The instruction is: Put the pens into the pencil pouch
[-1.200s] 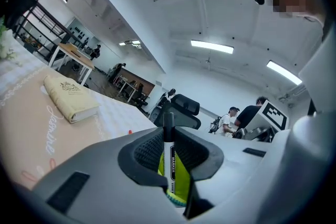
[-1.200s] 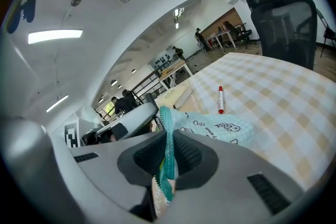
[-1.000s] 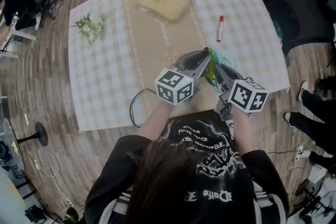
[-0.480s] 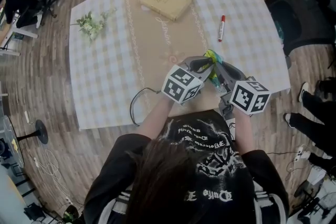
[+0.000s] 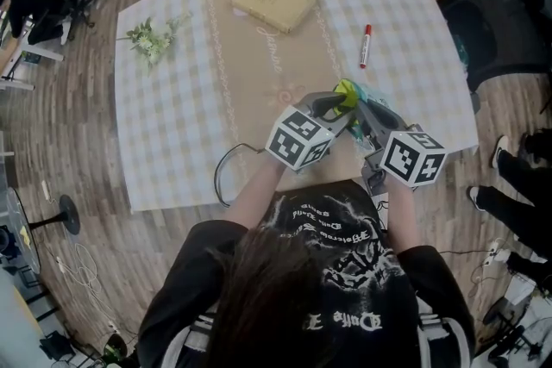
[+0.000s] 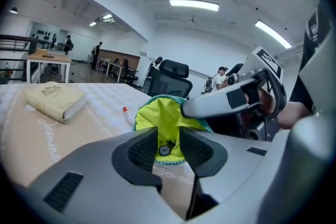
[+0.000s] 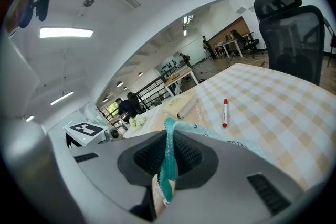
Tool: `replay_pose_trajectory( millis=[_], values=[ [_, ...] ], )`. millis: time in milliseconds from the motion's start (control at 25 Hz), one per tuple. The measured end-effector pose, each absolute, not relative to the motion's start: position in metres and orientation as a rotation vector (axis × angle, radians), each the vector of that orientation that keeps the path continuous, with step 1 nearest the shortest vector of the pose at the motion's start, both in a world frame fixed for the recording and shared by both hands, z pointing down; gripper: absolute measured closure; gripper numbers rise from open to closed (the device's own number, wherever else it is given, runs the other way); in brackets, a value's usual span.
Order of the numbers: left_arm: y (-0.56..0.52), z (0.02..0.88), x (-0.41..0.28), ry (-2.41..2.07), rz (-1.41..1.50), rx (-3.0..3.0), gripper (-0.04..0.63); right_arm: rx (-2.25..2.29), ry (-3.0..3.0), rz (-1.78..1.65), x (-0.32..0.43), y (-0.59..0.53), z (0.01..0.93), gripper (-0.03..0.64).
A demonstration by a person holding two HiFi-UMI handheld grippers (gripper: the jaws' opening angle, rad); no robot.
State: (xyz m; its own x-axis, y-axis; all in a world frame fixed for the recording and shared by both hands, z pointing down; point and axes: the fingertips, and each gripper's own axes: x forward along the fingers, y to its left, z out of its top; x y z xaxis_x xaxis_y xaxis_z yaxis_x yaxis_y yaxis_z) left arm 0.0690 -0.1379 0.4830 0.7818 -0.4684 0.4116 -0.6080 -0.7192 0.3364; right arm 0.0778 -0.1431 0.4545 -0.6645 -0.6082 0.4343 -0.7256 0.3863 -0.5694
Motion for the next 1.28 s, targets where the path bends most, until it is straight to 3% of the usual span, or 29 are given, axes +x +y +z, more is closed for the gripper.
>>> replay_pose_trajectory(
  millis=[240, 680, 1280],
  values=[
    [-0.135, 0.467, 0.067, -0.772, 0.33, 2.538, 0.387, 1.23, -2.477, 1.143, 0.085, -0.145, 0.455, 0.577],
    [-0.155, 0.418, 0.042, -0.81, 0.022, 2.507, 0.377, 1.388, -2.419, 1.064, 0.123, -0.157, 0.452, 0.577],
    [-0.212, 0.496, 0.053, -1.153, 0.35, 2.299, 0.373, 1.62, -2.273, 0.913, 0.209, -0.179, 0.444, 0.577]
  ],
)
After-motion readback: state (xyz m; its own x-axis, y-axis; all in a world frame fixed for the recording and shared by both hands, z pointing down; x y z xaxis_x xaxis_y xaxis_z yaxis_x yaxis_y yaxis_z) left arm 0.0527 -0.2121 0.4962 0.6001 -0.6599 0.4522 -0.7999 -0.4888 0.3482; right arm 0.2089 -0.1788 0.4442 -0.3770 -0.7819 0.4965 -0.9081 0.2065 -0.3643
